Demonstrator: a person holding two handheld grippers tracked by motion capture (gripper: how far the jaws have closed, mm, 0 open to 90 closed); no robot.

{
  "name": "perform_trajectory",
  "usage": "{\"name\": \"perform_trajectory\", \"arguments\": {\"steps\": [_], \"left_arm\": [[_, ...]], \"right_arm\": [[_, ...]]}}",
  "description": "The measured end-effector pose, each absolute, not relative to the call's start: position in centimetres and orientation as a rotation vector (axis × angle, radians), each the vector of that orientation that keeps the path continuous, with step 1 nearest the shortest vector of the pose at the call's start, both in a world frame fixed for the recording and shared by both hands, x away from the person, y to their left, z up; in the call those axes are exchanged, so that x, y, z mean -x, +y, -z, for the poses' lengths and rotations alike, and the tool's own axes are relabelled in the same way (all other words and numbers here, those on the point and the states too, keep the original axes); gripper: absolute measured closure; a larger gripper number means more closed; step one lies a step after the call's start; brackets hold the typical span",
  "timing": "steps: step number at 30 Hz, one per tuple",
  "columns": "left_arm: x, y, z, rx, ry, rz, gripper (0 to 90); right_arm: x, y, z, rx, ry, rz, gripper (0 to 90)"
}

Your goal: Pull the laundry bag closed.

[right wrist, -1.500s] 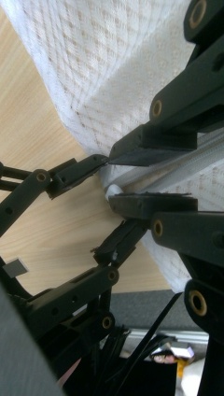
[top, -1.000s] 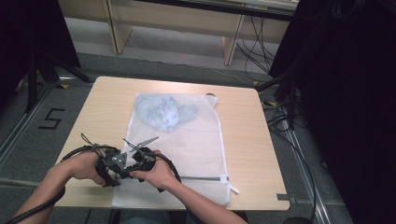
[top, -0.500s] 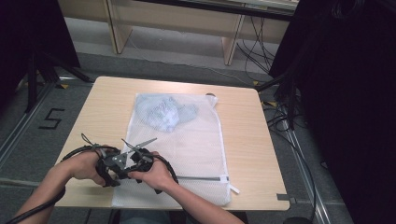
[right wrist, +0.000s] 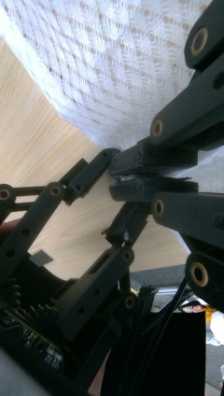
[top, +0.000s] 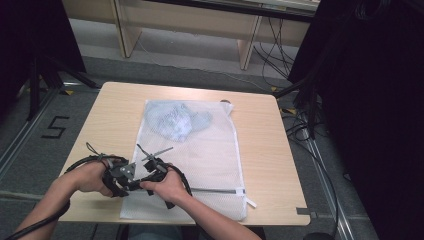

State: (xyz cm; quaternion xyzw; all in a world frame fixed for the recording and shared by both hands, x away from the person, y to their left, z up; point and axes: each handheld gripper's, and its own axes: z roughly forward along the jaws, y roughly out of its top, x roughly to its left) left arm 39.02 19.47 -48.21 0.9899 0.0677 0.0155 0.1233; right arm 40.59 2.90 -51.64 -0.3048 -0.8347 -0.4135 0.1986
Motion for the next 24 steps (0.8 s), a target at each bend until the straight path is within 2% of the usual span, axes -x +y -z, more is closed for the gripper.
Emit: {"name": "perform_trajectory", "arguments": {"steps": [3, 5, 14, 24], "left_arm": [[-38.99, 19.28, 48.19, -2.899, 0.203, -0.028, 65.5], [-38.97, 19.24, 48.18, -2.898, 0.201, -0.027, 71.8], [-38.68, 19.09, 48.17, -2.903, 0.198, -0.04, 72.6], [-38.37, 18.71, 48.12, -2.917, 0.2, -0.051, 79.2]], "right_arm": [[-40.59, 2.66, 51.53, 0.859, -2.333, 1.162, 87.0], [-40.45, 2.4, 51.5, 0.871, -2.322, 1.172, 87.0], [-40.35, 2.39, 51.51, 0.88, -2.303, 1.174, 87.0], [-40.09, 1.97, 51.61, 0.913, -2.257, 1.182, 87.1]]}}
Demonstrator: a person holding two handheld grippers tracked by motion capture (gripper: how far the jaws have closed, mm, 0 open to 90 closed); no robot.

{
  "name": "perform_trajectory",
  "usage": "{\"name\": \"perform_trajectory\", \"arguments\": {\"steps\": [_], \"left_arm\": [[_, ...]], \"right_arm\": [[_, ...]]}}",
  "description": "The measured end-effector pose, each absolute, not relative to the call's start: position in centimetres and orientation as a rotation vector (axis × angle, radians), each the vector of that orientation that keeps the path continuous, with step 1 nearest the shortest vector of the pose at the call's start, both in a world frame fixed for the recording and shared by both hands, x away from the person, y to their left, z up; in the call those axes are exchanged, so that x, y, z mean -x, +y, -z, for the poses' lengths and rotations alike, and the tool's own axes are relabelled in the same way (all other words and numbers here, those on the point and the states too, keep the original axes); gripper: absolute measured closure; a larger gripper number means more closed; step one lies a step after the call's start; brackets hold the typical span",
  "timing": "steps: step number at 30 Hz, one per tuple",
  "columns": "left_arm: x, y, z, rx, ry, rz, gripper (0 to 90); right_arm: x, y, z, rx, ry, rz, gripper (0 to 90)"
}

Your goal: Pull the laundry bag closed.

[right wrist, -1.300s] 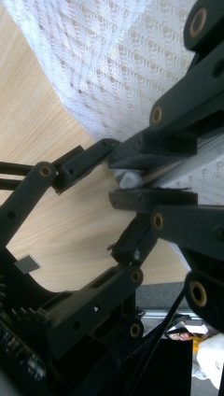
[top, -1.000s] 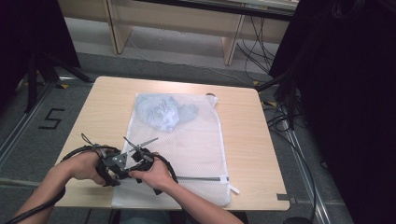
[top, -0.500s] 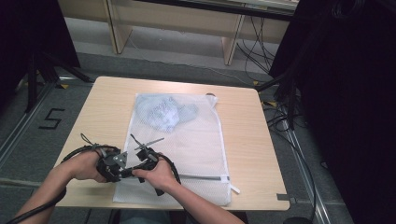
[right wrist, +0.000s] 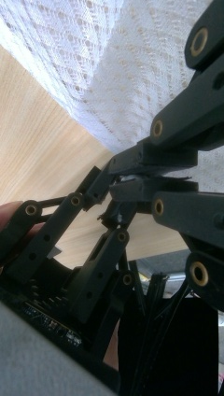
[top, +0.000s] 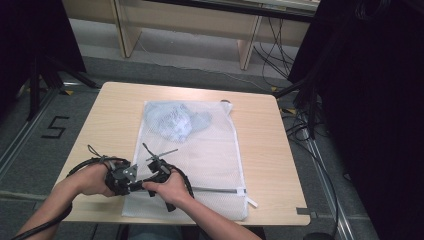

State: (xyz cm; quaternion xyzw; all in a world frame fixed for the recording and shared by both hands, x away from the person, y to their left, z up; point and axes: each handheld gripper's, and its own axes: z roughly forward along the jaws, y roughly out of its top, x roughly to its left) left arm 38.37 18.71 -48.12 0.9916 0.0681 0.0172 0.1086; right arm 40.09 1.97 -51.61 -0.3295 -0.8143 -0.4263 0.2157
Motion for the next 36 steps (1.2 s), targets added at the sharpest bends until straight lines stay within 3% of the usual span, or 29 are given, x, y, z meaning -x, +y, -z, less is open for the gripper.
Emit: {"name": "perform_trajectory", "arguments": {"steps": [36], "left_arm": [[-38.5, 18.2, 48.0, -2.948, 0.217, -0.023, 81.6]], "right_arm": [[-39.7, -1.0, 50.6, 0.987, -2.312, 1.095, 87.2]]}}
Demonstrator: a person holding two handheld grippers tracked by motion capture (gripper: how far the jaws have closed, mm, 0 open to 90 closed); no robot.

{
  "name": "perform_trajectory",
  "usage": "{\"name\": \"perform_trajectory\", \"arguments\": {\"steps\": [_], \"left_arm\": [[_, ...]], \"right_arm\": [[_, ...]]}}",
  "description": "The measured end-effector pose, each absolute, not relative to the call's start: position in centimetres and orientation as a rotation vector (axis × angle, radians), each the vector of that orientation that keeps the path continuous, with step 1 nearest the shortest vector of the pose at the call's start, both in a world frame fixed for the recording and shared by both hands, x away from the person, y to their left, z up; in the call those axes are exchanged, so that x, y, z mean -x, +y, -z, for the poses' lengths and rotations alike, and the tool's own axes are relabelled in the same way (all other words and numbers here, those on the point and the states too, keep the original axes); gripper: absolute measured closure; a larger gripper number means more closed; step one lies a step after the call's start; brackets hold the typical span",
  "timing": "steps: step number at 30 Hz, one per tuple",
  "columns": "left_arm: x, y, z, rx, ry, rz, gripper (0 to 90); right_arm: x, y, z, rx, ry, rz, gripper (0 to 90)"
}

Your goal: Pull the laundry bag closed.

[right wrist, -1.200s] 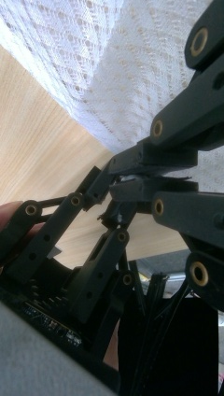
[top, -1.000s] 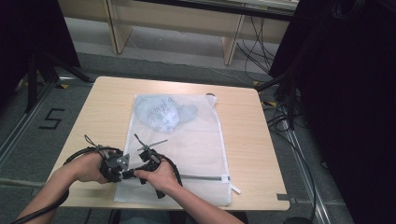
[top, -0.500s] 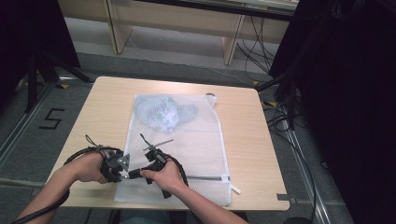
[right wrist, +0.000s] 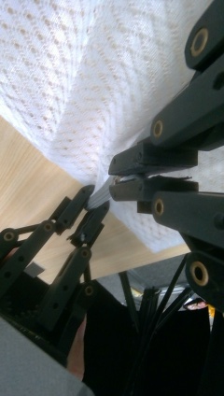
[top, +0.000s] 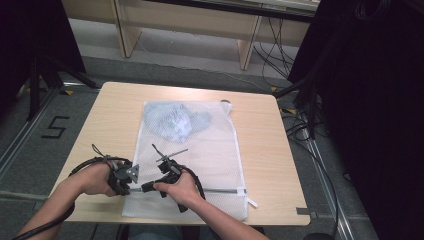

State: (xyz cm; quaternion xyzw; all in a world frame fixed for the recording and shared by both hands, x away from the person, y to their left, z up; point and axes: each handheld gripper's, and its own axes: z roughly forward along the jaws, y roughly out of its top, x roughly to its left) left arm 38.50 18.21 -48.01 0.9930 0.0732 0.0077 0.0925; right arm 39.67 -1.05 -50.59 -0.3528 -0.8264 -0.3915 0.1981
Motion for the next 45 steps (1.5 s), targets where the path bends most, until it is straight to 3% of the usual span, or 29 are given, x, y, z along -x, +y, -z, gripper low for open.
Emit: {"name": "perform_trajectory", "arguments": {"steps": [45], "left_arm": [[-38.6, 18.2, 48.0, -2.955, 0.222, -0.01, 81.9]], "right_arm": [[-39.5, -3.1, 49.9, 0.974, -2.427, 1.038, 87.1]]}}
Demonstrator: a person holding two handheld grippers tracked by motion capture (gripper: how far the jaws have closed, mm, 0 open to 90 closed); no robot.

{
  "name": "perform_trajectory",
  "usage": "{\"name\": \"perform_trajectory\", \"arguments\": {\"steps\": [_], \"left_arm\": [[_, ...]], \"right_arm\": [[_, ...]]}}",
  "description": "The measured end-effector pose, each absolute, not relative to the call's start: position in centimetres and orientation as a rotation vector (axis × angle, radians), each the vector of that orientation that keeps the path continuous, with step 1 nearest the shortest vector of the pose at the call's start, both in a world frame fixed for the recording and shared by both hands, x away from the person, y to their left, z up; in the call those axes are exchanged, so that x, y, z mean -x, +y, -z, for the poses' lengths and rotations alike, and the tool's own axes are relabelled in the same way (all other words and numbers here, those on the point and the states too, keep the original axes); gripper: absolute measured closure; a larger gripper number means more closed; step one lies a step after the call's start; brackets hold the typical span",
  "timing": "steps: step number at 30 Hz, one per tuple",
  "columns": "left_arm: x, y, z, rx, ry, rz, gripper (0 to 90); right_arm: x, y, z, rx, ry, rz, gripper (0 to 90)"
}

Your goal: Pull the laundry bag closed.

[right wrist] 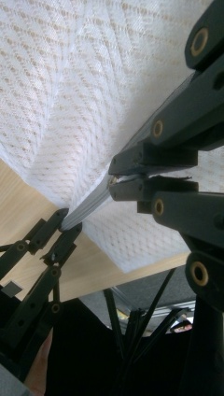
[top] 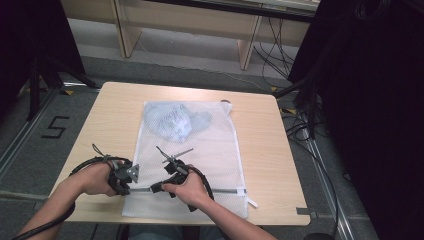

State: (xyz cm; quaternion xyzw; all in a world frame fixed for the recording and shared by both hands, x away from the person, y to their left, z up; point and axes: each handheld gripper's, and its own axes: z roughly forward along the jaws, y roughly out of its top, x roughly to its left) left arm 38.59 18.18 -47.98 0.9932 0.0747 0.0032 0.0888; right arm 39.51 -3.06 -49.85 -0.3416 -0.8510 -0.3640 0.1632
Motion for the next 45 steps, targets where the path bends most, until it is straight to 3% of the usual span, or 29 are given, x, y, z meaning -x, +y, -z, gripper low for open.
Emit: {"name": "perform_trajectory", "arguments": {"steps": [45], "left_arm": [[-38.7, 18.1, 48.0, -2.961, 0.217, 0.0, 81.8]], "right_arm": [[-39.7, -4.6, 49.9, 0.997, -2.458, 1.026, 87.1]]}}
